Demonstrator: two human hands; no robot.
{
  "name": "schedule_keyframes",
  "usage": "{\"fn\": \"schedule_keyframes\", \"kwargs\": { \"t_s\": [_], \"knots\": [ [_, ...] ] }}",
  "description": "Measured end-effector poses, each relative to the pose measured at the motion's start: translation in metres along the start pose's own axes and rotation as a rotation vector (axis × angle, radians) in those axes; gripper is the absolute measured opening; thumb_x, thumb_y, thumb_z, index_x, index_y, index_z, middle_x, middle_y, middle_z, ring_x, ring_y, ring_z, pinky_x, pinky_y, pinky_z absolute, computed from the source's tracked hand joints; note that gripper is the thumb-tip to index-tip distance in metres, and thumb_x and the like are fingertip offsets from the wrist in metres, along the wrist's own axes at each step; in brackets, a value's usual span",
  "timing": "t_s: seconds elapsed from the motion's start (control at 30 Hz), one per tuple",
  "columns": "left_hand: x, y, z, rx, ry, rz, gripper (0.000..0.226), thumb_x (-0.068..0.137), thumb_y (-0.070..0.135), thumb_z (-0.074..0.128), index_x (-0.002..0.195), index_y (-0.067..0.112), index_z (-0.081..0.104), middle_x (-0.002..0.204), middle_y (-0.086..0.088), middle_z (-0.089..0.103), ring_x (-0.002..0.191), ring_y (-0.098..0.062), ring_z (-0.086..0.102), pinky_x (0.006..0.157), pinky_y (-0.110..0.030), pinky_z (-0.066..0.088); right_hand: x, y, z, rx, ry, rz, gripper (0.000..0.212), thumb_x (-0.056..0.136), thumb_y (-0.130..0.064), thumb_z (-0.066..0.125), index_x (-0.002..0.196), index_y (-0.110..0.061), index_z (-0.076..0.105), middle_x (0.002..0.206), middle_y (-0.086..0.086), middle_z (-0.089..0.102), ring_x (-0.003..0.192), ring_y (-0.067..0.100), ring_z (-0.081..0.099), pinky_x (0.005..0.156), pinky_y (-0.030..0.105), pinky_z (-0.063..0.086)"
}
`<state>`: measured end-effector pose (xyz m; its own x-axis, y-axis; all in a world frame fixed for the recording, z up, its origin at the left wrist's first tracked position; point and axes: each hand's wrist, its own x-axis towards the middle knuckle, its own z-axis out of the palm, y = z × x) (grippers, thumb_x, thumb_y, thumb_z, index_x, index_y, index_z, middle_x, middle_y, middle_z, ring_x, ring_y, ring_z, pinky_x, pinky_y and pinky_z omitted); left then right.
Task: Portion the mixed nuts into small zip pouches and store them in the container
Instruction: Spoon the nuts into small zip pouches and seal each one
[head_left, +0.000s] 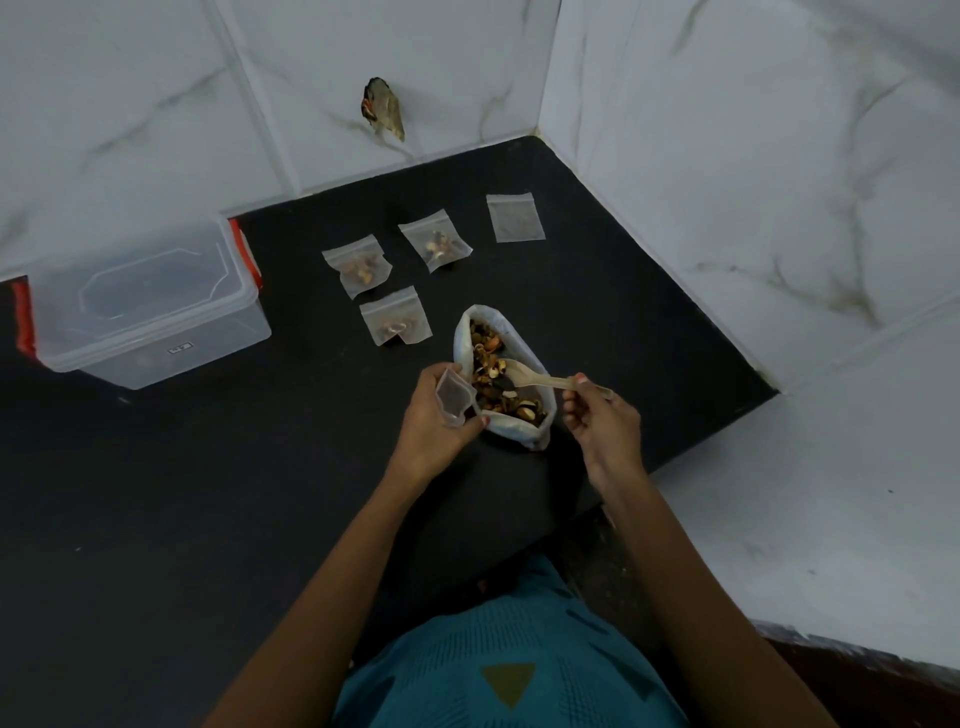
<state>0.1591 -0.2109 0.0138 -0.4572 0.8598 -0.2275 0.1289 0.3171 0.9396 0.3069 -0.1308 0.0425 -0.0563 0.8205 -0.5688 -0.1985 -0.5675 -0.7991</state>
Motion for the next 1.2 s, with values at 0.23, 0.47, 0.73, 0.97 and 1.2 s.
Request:
{"fn": "schedule_keyframes", "kwargs": {
  "t_s": [0.23,0.47,0.73,0.97,1.2],
  "knots": [
    [0.01,0.001,0.003,0.041,0.065,0.059,0.063,0.073,0.008,0.075,0.125,0.018,0.04,0.127,0.002,0.044,0.115,-0.007,0.041,0.095,-0.026,0.041,-0.019,-0.023,0.006,-0.023,-0.068,-0.028,0.013,0.089,-0.013,0.056,0.08,-0.011,0.064,0.067,0.001,0.06,0.061,0.006,0.055,0.065,0.02,0.048],
    [0.017,0.01,0.009,0.023,0.082,0.097,0.063,0.074,0.008,0.074,0.127,0.016,0.04,0.129,-0.002,0.045,0.121,-0.011,0.042,0.096,-0.029,0.042,-0.032,-0.03,0.013,-0.137,-0.126,-0.126,0.012,0.089,-0.014,0.056,0.083,-0.012,0.065,0.068,0.0,0.062,0.061,0.005,0.057,0.064,0.02,0.049],
    [0.015,0.014,0.016,-0.057,0.119,0.162,0.06,0.071,0.004,0.074,0.12,0.015,0.041,0.113,0.003,0.051,0.109,-0.015,0.054,0.094,-0.032,0.048,-0.043,-0.019,0.029,-0.502,-0.082,-0.591,0.011,0.089,-0.012,0.058,0.09,-0.004,0.066,0.064,-0.004,0.063,0.054,0.0,0.06,0.055,0.011,0.049],
    [0.008,0.022,0.018,-0.129,0.123,0.157,0.053,0.075,0.01,0.074,0.115,0.021,0.041,0.104,0.013,0.05,0.096,0.001,0.052,0.08,-0.01,0.045,-0.053,-0.004,0.043,-0.799,-0.234,-1.062,0.016,0.086,-0.008,0.058,0.096,0.001,0.067,0.081,0.002,0.067,0.083,-0.01,0.057,0.072,-0.001,0.043],
    [0.009,0.014,0.011,-0.202,0.126,0.16,0.05,0.075,0.008,0.073,0.115,0.016,0.045,0.115,0.004,0.051,0.105,-0.002,0.052,0.087,-0.022,0.047,-0.043,-0.004,0.028,-0.904,-0.376,-1.29,0.025,0.085,-0.016,0.054,0.095,0.003,0.066,0.086,0.012,0.069,0.079,0.015,0.066,0.075,0.021,0.051]
  ]
}}
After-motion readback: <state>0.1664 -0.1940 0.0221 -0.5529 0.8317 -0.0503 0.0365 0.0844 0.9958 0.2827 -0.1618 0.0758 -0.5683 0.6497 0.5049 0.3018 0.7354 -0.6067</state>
